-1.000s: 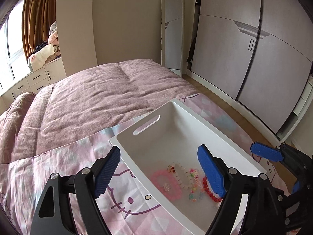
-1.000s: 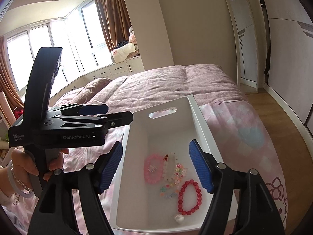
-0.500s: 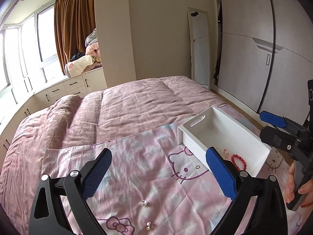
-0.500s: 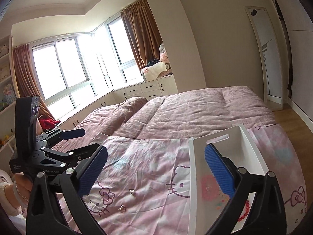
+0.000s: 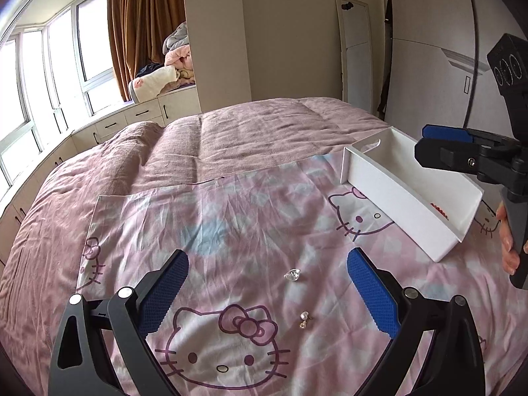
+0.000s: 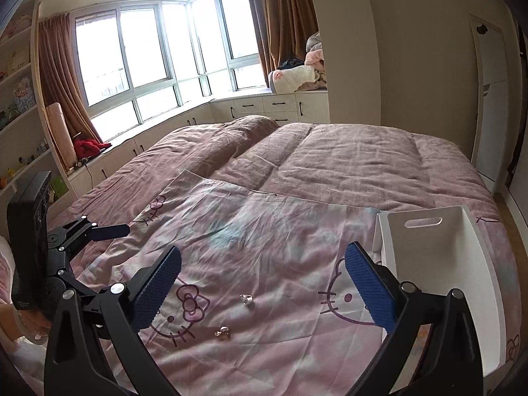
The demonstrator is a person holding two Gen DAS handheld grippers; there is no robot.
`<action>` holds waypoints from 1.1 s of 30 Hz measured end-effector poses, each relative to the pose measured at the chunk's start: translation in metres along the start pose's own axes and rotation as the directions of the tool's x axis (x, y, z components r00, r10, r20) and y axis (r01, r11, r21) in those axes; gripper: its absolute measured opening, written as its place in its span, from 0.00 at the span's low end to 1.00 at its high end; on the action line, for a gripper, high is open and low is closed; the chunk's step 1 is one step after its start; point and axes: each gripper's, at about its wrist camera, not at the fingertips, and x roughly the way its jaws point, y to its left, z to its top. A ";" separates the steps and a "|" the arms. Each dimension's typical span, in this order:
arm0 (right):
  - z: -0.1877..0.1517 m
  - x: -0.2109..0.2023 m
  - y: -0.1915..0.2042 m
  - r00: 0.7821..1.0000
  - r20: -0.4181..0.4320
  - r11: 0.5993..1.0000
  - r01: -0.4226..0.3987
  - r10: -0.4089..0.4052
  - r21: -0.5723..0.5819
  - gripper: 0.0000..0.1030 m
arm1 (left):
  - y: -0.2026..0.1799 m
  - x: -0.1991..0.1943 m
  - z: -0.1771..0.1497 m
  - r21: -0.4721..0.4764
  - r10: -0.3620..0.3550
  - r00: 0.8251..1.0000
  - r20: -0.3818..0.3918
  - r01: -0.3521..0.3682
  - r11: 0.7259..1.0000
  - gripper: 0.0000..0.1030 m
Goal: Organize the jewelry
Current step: 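Move both tools to the silver heart charm and pearl earring, then grasp silver heart charm with right tool while left tool grasps pearl earring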
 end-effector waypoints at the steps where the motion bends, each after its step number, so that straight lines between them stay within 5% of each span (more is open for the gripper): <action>1: -0.003 0.009 0.002 1.000 -0.017 1.000 -0.002 0.002 -0.009 0.95 | -0.001 0.010 -0.009 0.003 -0.007 1.000 -0.017 0.007 1.000 0.95; 16: -0.075 0.139 0.000 0.964 -0.266 0.998 -0.044 0.032 -0.038 0.95 | -0.018 0.096 -0.081 0.037 -0.187 0.977 -0.106 0.192 0.981 0.95; 25: -0.101 0.186 0.009 0.946 -0.325 0.991 -0.029 -0.015 -0.130 0.83 | -0.024 0.123 -0.095 0.083 -0.159 0.979 -0.130 0.170 0.982 0.93; 29: -0.109 0.199 0.013 0.939 -0.342 0.987 -0.034 -0.021 -0.156 0.77 | -0.021 0.131 -0.101 0.088 -0.133 0.978 -0.159 0.149 0.985 0.75; 33: -0.117 0.212 0.014 0.931 -0.363 0.986 -0.017 -0.046 -0.169 0.65 | -0.021 0.134 -0.105 0.102 -0.119 0.979 -0.163 0.137 0.985 0.71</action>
